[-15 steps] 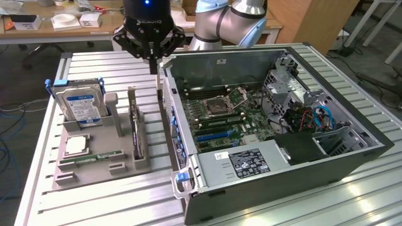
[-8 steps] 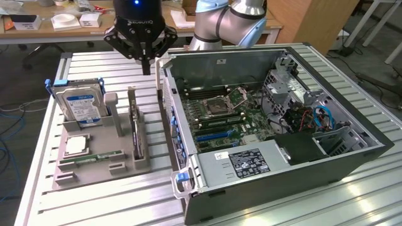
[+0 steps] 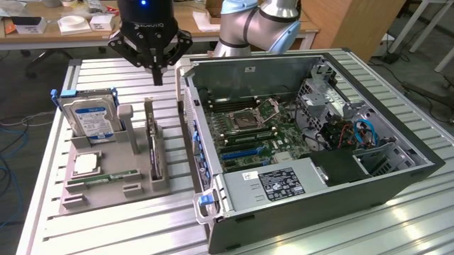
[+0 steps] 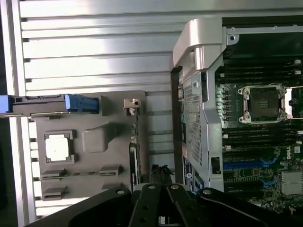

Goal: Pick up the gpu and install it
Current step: 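Reach for the gpu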

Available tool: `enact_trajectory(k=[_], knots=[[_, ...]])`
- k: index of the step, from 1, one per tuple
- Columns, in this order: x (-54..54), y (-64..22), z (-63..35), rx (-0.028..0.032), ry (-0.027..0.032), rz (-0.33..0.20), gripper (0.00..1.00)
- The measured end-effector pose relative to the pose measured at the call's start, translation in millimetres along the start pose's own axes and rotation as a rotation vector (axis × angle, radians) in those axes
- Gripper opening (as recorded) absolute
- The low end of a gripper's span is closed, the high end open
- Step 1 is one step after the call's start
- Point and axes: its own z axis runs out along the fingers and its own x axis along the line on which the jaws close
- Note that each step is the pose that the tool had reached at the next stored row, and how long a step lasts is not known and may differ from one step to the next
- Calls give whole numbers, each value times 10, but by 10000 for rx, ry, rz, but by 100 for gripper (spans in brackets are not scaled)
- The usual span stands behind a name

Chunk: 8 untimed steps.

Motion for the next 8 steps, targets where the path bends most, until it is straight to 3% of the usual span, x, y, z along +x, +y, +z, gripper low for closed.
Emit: enact_trajectory(k=[8], knots=[[144, -11, -2, 1, 1, 0, 10]])
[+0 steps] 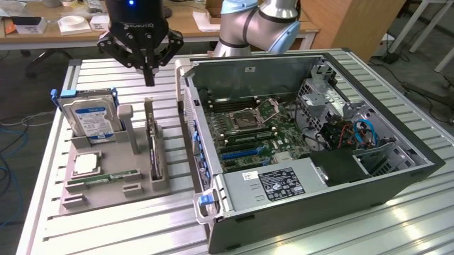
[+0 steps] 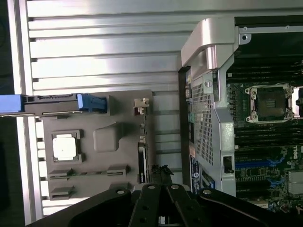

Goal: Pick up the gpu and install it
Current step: 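Reach for the gpu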

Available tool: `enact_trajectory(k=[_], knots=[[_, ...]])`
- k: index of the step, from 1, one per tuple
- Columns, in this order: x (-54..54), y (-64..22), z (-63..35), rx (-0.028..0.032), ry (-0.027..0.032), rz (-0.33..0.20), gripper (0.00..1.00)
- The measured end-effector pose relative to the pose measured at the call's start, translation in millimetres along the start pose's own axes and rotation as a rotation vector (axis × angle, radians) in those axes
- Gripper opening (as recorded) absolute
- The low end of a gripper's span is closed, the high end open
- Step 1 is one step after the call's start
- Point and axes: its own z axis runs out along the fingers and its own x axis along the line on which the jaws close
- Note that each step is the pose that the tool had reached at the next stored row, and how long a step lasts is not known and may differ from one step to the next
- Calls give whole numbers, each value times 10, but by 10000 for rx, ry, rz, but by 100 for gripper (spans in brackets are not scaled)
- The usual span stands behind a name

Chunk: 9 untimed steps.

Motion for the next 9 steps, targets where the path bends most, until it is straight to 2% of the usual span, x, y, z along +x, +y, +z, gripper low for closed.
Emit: enact_trajectory(k=[9], knots=[[162, -12, -3, -1, 0, 1, 10]])
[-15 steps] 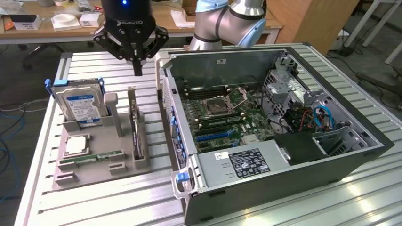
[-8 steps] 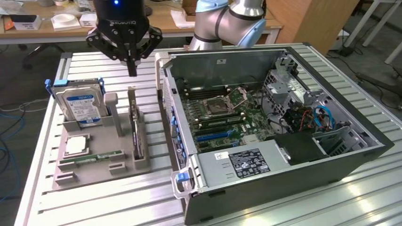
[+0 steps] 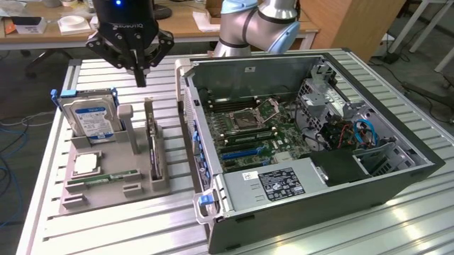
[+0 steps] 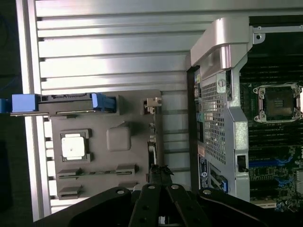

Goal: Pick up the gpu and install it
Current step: 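Reach for the gpu, then pick up the gpu and move the gpu toward the slot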

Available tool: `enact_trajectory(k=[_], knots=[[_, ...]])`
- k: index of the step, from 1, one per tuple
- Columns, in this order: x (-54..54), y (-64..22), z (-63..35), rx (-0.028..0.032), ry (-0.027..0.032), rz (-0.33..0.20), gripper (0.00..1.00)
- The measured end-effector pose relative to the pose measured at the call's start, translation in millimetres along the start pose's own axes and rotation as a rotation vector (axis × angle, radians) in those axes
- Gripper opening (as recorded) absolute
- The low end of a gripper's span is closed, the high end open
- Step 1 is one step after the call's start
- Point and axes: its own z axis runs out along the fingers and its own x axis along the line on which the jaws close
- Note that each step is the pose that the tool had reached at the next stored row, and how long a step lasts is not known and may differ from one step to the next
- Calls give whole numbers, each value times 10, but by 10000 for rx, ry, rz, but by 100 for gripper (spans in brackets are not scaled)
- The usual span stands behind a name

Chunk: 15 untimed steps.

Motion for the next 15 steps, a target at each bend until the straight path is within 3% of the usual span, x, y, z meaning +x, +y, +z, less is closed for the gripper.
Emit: enact_trajectory(k=[15], knots=[[39, -3, -1, 1, 0, -1, 10]])
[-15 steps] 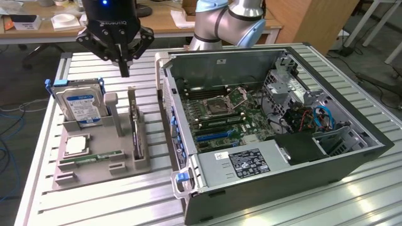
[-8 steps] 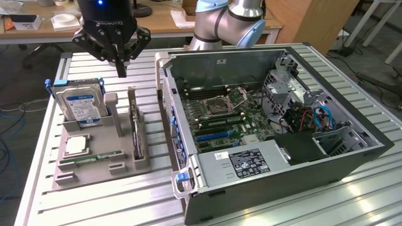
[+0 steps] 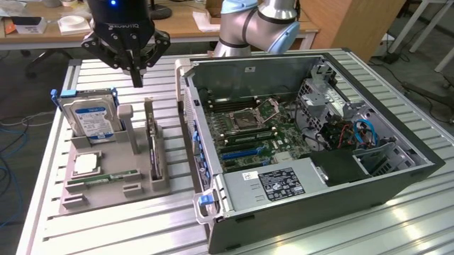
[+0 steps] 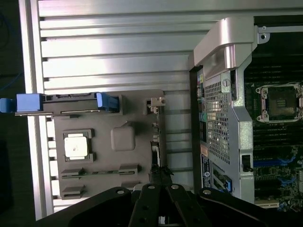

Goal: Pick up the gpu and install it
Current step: 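Pick up the gpu and move the gpu toward the slot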

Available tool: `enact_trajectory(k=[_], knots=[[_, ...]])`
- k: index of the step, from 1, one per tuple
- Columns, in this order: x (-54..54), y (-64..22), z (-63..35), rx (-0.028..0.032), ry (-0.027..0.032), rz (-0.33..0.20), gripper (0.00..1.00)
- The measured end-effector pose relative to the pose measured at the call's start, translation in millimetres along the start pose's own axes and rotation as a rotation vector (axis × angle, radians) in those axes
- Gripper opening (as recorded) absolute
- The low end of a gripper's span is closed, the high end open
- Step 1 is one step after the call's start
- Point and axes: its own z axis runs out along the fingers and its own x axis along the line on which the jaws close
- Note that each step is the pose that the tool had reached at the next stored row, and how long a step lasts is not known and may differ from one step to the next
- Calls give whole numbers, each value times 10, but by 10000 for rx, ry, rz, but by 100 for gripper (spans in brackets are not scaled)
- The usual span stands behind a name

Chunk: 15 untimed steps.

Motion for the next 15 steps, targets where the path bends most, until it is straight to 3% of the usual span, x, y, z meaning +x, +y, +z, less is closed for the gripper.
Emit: enact_trajectory(k=[2, 8, 10, 11, 15], knots=[[0, 0, 0, 0, 0, 0, 11], [0, 0, 0, 0, 0, 0, 41], [0, 0, 0, 0, 0, 0, 41], [0, 0, 0, 0, 0, -1, 47], [0, -6, 1, 32, 17, -165, 47]])
